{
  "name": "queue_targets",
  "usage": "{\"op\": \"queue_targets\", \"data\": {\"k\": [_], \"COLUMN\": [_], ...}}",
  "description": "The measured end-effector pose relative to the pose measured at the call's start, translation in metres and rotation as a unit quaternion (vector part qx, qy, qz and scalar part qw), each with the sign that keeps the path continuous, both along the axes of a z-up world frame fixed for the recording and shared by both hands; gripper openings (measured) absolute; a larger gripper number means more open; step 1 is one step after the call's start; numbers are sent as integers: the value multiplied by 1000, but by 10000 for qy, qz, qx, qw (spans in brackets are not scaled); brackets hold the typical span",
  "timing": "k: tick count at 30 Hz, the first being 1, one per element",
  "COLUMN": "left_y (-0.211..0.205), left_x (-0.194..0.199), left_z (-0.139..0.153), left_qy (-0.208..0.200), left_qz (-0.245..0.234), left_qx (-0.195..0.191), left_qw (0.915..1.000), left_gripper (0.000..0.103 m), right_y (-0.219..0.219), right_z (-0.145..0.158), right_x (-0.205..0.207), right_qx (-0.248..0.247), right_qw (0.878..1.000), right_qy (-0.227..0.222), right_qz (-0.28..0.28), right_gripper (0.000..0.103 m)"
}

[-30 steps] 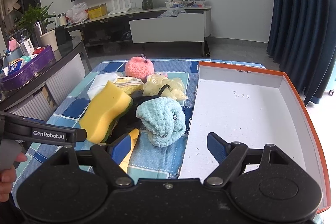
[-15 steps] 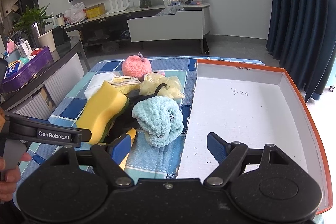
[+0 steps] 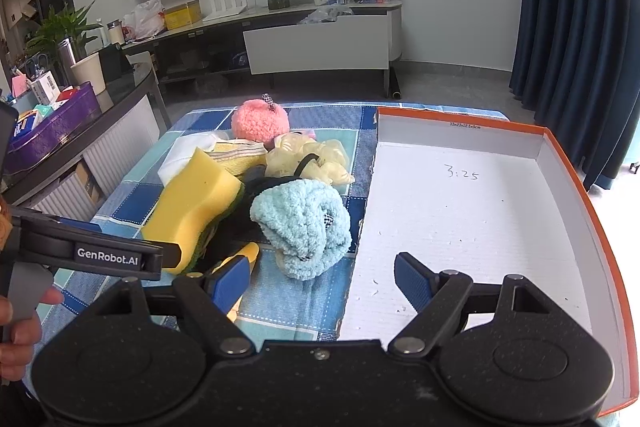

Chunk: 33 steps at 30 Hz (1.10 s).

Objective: Organize soft objects
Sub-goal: 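Move both tools toward the yellow sponge and light-blue knitted pouf, then grasp the yellow sponge with the left tool while the right tool grasps the light-blue pouf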

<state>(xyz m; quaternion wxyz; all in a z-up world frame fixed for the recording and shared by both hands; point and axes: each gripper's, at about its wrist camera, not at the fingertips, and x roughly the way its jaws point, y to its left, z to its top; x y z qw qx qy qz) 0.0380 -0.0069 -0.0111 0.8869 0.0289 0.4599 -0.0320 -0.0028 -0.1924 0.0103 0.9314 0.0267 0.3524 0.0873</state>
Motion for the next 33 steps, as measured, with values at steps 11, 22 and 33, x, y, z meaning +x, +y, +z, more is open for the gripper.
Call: {"op": "queue_targets", "data": {"k": [11,22,33], "left_y": [-3,-3,-6], "left_x": [4,7,16], "left_z": [-4,-6,-11], "left_qy": [39,62,93], "left_qz": [-47,-66,-125], "left_qx": [9,22,41], "left_qw": [10000,10000,9999], "left_gripper": [103,103,103], "right_y": [-1,2,3], "right_z": [-2,-7,-11], "right_x": [3,12,22], "right_qx": [-1,-23,-31], "right_qw": [10000,9999,9997], "right_qy": [53,134,227], "right_qz": [3,85,117], "right_gripper": [93,93,93]}}
